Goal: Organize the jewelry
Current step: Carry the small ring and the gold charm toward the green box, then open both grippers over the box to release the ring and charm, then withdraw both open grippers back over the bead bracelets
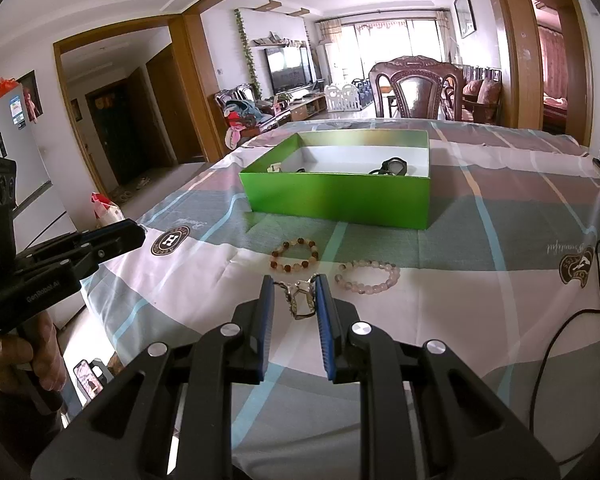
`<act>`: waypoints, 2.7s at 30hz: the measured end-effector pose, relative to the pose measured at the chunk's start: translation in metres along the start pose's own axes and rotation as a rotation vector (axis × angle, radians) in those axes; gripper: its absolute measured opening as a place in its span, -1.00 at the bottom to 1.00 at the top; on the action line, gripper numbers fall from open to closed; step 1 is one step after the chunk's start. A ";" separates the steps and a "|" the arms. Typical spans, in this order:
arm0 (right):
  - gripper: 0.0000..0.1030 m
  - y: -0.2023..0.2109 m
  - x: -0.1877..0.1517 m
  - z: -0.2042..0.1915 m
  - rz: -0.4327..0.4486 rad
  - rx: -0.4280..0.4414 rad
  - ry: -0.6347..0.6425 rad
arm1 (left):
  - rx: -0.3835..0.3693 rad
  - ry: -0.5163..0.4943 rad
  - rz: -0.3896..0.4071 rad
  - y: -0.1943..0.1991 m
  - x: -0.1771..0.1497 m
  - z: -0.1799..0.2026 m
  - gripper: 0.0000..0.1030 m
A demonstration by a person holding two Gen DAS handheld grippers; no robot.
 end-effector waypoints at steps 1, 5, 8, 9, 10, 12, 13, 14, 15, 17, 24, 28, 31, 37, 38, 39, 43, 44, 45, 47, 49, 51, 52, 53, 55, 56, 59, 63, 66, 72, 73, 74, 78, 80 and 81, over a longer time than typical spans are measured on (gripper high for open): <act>-0.60 0.000 0.000 0.000 0.001 0.000 0.001 | -0.001 0.001 -0.001 0.000 0.000 0.000 -0.61; -0.60 -0.001 -0.001 0.001 -0.004 0.001 -0.004 | -0.001 0.000 -0.007 -0.002 -0.002 0.001 -0.61; -0.60 -0.003 -0.003 0.002 -0.008 -0.001 -0.005 | -0.001 0.000 -0.012 -0.004 -0.003 0.001 -0.61; -0.60 -0.004 -0.004 0.003 -0.010 -0.001 -0.007 | -0.001 0.000 -0.014 -0.004 -0.003 0.001 -0.61; -0.60 -0.005 -0.004 0.004 -0.011 -0.001 -0.008 | -0.001 0.002 -0.013 -0.004 -0.003 -0.001 -0.61; -0.60 -0.005 -0.003 0.005 -0.011 -0.001 -0.008 | -0.002 0.005 -0.012 -0.004 -0.002 0.000 -0.61; -0.60 -0.005 -0.002 0.005 -0.008 0.000 -0.006 | -0.005 0.007 -0.012 -0.005 -0.001 -0.001 -0.61; -0.60 -0.006 0.000 0.005 -0.005 0.000 -0.006 | -0.009 0.010 -0.012 -0.007 0.001 -0.001 -0.60; -0.60 -0.006 0.003 0.005 0.001 0.004 -0.003 | -0.016 0.013 -0.010 -0.008 0.004 0.000 -0.61; -0.60 -0.006 0.016 0.005 0.019 0.010 0.005 | -0.026 0.014 0.001 -0.011 0.016 0.000 -0.61; -0.60 -0.016 0.094 0.021 0.133 -0.023 0.076 | -0.050 -0.019 0.100 -0.035 0.103 0.001 -0.61; -0.60 -0.038 0.139 0.038 0.168 -0.022 0.056 | -0.054 -0.037 0.120 -0.065 0.142 -0.001 -0.60; -0.60 -0.063 0.162 0.054 0.170 -0.034 0.034 | -0.050 -0.020 0.110 -0.099 0.164 -0.006 -0.60; -0.60 -0.136 0.178 0.087 0.114 -0.089 0.011 | -0.025 0.037 0.048 -0.183 0.176 -0.022 -0.60; -0.60 -0.147 0.178 0.091 0.100 -0.093 0.005 | -0.018 0.040 0.021 -0.202 0.174 -0.024 -0.60; -0.59 -0.164 0.176 0.097 0.077 -0.101 -0.003 | -0.009 0.037 -0.011 -0.222 0.171 -0.026 -0.60; -0.59 -0.212 0.168 0.110 0.005 -0.096 -0.040 | 0.022 0.035 -0.103 -0.281 0.153 -0.036 -0.60; -0.60 -0.226 0.164 0.112 -0.012 -0.098 -0.039 | 0.035 0.042 -0.123 -0.294 0.146 -0.041 -0.60; -0.60 -0.234 0.163 0.114 -0.023 -0.100 -0.036 | 0.042 0.048 -0.142 -0.305 0.141 -0.044 -0.60; -0.60 -0.253 0.156 0.118 -0.056 -0.105 -0.050 | 0.061 0.066 -0.181 -0.329 0.129 -0.053 -0.60; -0.60 -0.262 0.153 0.119 -0.063 -0.109 -0.060 | 0.070 0.079 -0.206 -0.343 0.119 -0.061 -0.60; -0.60 -0.270 0.152 0.121 -0.072 -0.109 -0.062 | 0.078 0.085 -0.224 -0.353 0.112 -0.066 -0.60; -0.60 -0.274 0.150 0.121 -0.078 -0.109 -0.061 | 0.078 0.087 -0.228 -0.353 0.110 -0.068 -0.60; -0.60 -0.276 0.148 0.120 -0.082 -0.109 -0.060 | 0.079 0.088 -0.233 -0.354 0.108 -0.069 -0.60; -0.60 -0.279 0.148 0.122 -0.086 -0.110 -0.059 | 0.083 0.087 -0.240 -0.359 0.106 -0.070 -0.60; -0.60 -0.281 0.148 0.121 -0.088 -0.109 -0.056 | 0.087 0.086 -0.246 -0.361 0.105 -0.071 -0.60; -0.27 -0.285 0.151 0.123 -0.091 -0.133 -0.030 | 0.100 0.079 -0.248 -0.362 0.106 -0.073 -0.08; 0.38 -0.243 0.171 0.119 0.051 -0.171 -0.010 | 0.135 0.095 -0.099 -0.320 0.132 -0.081 0.74; 0.39 -0.179 0.187 0.104 0.180 -0.166 0.021 | 0.114 0.117 0.019 -0.255 0.152 -0.079 0.82; 0.76 -0.037 0.177 0.072 0.375 -0.159 0.062 | 0.127 0.064 0.254 -0.106 0.150 -0.066 0.92; 0.76 -0.022 0.169 0.068 0.381 -0.167 0.072 | 0.120 0.064 0.260 -0.091 0.142 -0.063 0.92; 0.76 -0.005 0.157 0.064 0.382 -0.175 0.078 | 0.119 0.069 0.258 -0.076 0.132 -0.062 0.92; 0.76 0.028 0.121 0.058 0.362 -0.221 0.078 | 0.140 0.129 0.253 -0.030 0.092 -0.065 0.92; 0.76 0.039 0.109 0.059 0.353 -0.235 0.062 | 0.165 0.167 0.221 -0.015 0.074 -0.073 0.92; 0.76 0.046 0.103 0.060 0.356 -0.235 0.045 | 0.174 0.176 0.217 -0.009 0.070 -0.075 0.92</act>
Point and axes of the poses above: each gripper's, at about its wrist camera, not at the fingertips, and y roughly against the way its jaws point, z to its right, x to its top, the point moved 10 cm from there along -y, roughly the way its jaws point, and after that the axes turned 11 degrees about z, right-handed, at the moved point
